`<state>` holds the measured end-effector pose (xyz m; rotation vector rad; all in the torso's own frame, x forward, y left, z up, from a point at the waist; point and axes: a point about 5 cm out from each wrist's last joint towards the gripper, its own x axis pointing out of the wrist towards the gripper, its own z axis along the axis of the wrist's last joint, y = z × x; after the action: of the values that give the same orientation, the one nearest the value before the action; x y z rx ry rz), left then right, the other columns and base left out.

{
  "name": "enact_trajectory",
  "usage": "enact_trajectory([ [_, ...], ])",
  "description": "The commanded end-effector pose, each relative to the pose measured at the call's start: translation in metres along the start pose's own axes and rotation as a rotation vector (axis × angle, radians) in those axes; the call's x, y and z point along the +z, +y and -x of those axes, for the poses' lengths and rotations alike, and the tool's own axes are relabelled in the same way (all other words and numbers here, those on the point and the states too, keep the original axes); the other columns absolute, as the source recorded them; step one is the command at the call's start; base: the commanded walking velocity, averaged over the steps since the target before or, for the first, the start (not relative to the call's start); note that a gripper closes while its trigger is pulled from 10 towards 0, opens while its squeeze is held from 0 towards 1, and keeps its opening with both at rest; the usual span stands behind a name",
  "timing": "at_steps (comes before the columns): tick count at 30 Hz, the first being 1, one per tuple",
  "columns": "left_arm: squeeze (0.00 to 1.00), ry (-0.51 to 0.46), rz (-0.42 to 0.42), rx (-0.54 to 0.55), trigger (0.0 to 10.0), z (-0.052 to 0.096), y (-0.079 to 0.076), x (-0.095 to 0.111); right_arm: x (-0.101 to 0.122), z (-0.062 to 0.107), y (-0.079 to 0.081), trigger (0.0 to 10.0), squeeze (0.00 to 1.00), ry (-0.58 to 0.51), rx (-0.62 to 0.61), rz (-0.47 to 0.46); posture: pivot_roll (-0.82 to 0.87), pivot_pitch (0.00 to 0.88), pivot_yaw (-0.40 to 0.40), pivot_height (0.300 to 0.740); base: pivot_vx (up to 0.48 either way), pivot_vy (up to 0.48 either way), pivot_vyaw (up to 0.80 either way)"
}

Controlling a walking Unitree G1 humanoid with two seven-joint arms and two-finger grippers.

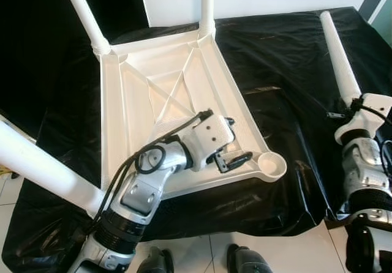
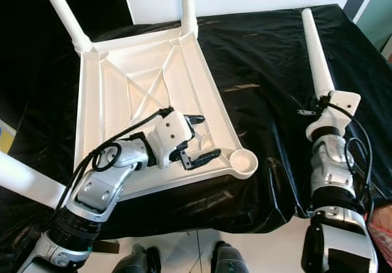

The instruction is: Building children table

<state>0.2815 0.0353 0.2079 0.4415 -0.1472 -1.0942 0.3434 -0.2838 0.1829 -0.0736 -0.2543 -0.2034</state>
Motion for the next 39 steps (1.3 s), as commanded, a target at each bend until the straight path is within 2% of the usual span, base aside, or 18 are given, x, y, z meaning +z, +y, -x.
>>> enact_trajectory([
  [1, 0.0, 0.005, 0.036, 0.25, 10.0, 0.005, 0.024, -0.002, 0.01, 0.0, 0.017, 10.0, 0.0, -0.079, 0.018, 0.058, -0.07, 0.127, 0.017, 0.74, 0.0, 0.0, 0.0],
  [6, 0.0, -0.001, 0.09, 0.313, 10.0, 0.006, 0.037, -0.001, 0.021, 0.0, 0.031, 10.0, 0.0, -0.15, 0.015, 0.083, -0.06, 0.115, 0.015, 0.74, 0.0, 0.0, 0.0],
  [9, 0.0, -0.035, 0.096, 0.356, 10.0, 0.008, 0.045, 0.003, 0.038, 0.001, 0.042, 10.0, 0.0, -0.244, 0.045, 0.059, -0.06, 0.093, 0.017, 0.74, 0.0, 0.0, 0.0],
  [13, 0.0, -0.061, 0.152, 0.352, 10.0, 0.011, 0.053, 0.005, 0.061, 0.005, 0.057, 10.0, 0.0, -0.377, 0.108, 0.045, -0.07, 0.076, 0.02, 0.74, 0.0, 0.0, 0.0],
  [16, 0.0, -0.074, 0.168, 0.349, 10.0, 0.012, 0.057, 0.006, 0.067, 0.006, 0.062, 10.0, 0.0, -0.408, 0.129, 0.05, -0.07, 0.067, 0.02, 0.74, 0.0, 0.0, 0.0],
  [17, 0.18, -0.084, 0.185, 0.351, 10.0, 0.013, 0.06, 0.006, 0.071, 0.007, 0.066, 10.0, 0.0, -0.426, 0.141, 0.051, -0.07, 0.067, 0.02, 0.74, 0.0, 0.0, 0.0],
  [18, 1.0, -0.108, 0.233, 0.343, 10.0, 0.014, 0.063, 0.007, 0.076, 0.009, 0.07, 10.0, 0.0, -0.449, 0.153, 0.047, -0.07, 0.06, 0.02, 0.74, 0.0, 0.0, 0.0],
  [19, 1.0, -0.108, 0.233, 0.343, 10.0, 0.014, 0.063, 0.007, 0.076, 0.009, 0.07, 10.0, 0.0, -0.449, 0.153, 0.047, -0.07, 0.06, 0.02, 0.74, 0.0, 0.0, 0.0],
  [22, 1.0, -0.176, 0.328, 0.336, 10.0, 0.017, 0.071, 0.013, 0.086, 0.013, 0.079, 10.0, 0.0, -0.5, 0.193, 0.045, -0.07, 0.058, 0.021, 0.74, 0.0, 0.0, 0.0],
  [29, 1.0, -0.257, 0.437, 0.346, 10.0, 0.025, 0.088, 0.021, 0.097, 0.02, 0.089, 10.0, 0.0, -0.549, 0.251, 0.049, -0.07, 0.062, 0.027, 0.74, 0.0, 0.0, 0.0],
  [30, 0.22, -0.29, 0.493, 0.343, 10.0, 0.027, 0.094, 0.024, 0.1, 0.023, 0.095, 10.0, 0.0, -0.564, 0.28, 0.055, -0.08, 0.065, 0.028, 0.74, 0.0, 0.0, 0.0],
  [31, 0.22, -0.315, 0.533, 0.338, 10.0, 0.028, 0.098, 0.027, 0.102, 0.026, 0.099, 10.0, 0.0, -0.575, 0.302, 0.059, -0.08, 0.065, 0.028, 0.74, 0.0, 0.0, 0.0],
  [32, 0.0, -0.341, 0.568, 0.323, 10.0, 0.029, 0.102, 0.03, 0.104, 0.028, 0.103, 10.0, 0.0, -0.584, 0.323, 0.059, -0.08, 0.066, 0.029, 0.74, 0.0, 0.0, 0.0],
  [35, 0.0, -0.349, 0.573, 0.313, 10.0, 0.029, 0.103, 0.032, 0.105, 0.029, 0.104, 10.0, 0.0, -0.586, 0.328, 0.054, -0.08, 0.067, 0.028, 0.74, 0.0, 0.0, 0.0],
  [36, 0.0, -0.382, 0.628, 0.295, 10.0, 0.029, 0.108, 0.035, 0.106, 0.031, 0.108, 10.0, 0.0, -0.587, 0.355, 0.048, -0.08, 0.071, 0.028, 0.74, 0.0, 0.0, 0.0],
  [37, 0.0, -0.382, 0.628, 0.295, 10.0, 0.029, 0.108, 0.035, 0.106, 0.031, 0.108, 10.0, 0.0, -0.587, 0.355, 0.048, -0.08, 0.071, 0.028, 0.74, 0.0, 0.0, 0.0],
  [38, 0.0, -0.439, 0.723, 0.27, 10.0, 0.028, 0.114, 0.041, 0.106, 0.035, 0.115, 10.0, 0.0, -0.589, 0.406, 0.046, -0.08, 0.072, 0.026, 0.74, 0.0, 0.0, 0.0],
  [39, 0.0, -0.462, 0.759, 0.262, 10.0, 0.027, 0.117, 0.044, 0.106, 0.037, 0.118, 10.0, 0.0, -0.586, 0.43, 0.045, -0.08, 0.072, 0.026, 0.74, 0.0, 0.0, 0.0],
])
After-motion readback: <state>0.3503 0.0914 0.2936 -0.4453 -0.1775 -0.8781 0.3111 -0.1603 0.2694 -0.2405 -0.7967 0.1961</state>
